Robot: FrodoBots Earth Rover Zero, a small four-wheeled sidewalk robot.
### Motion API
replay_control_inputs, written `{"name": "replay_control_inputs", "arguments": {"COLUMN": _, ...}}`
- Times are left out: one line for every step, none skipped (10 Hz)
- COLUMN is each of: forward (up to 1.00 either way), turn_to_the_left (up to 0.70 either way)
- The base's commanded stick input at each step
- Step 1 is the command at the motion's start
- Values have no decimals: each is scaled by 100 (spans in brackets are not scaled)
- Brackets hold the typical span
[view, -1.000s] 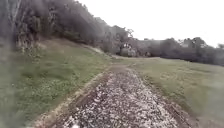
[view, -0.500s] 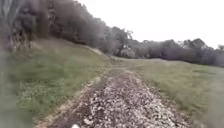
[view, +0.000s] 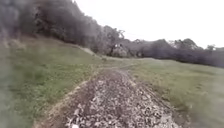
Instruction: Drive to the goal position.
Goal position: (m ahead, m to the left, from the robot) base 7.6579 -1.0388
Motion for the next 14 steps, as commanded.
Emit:
{"name": "replay_control_inputs", "arguments": {"forward": 100, "turn_to_the_left": -3}}
{"name": "replay_control_inputs", "arguments": {"forward": 100, "turn_to_the_left": -3}}
{"name": "replay_control_inputs", "arguments": {"forward": 100, "turn_to_the_left": -3}}
{"name": "replay_control_inputs", "arguments": {"forward": 100, "turn_to_the_left": -10}}
{"name": "replay_control_inputs", "arguments": {"forward": 100, "turn_to_the_left": -35}}
{"name": "replay_control_inputs", "arguments": {"forward": 100, "turn_to_the_left": -36}}
{"name": "replay_control_inputs", "arguments": {"forward": 100, "turn_to_the_left": -23}}
{"name": "replay_control_inputs", "arguments": {"forward": 100, "turn_to_the_left": -3}}
{"name": "replay_control_inputs", "arguments": {"forward": 100, "turn_to_the_left": -2}}
{"name": "replay_control_inputs", "arguments": {"forward": 100, "turn_to_the_left": -2}}
{"name": "replay_control_inputs", "arguments": {"forward": 100, "turn_to_the_left": -2}}
{"name": "replay_control_inputs", "arguments": {"forward": 100, "turn_to_the_left": -1}}
{"name": "replay_control_inputs", "arguments": {"forward": 100, "turn_to_the_left": 0}}
{"name": "replay_control_inputs", "arguments": {"forward": 100, "turn_to_the_left": 0}}
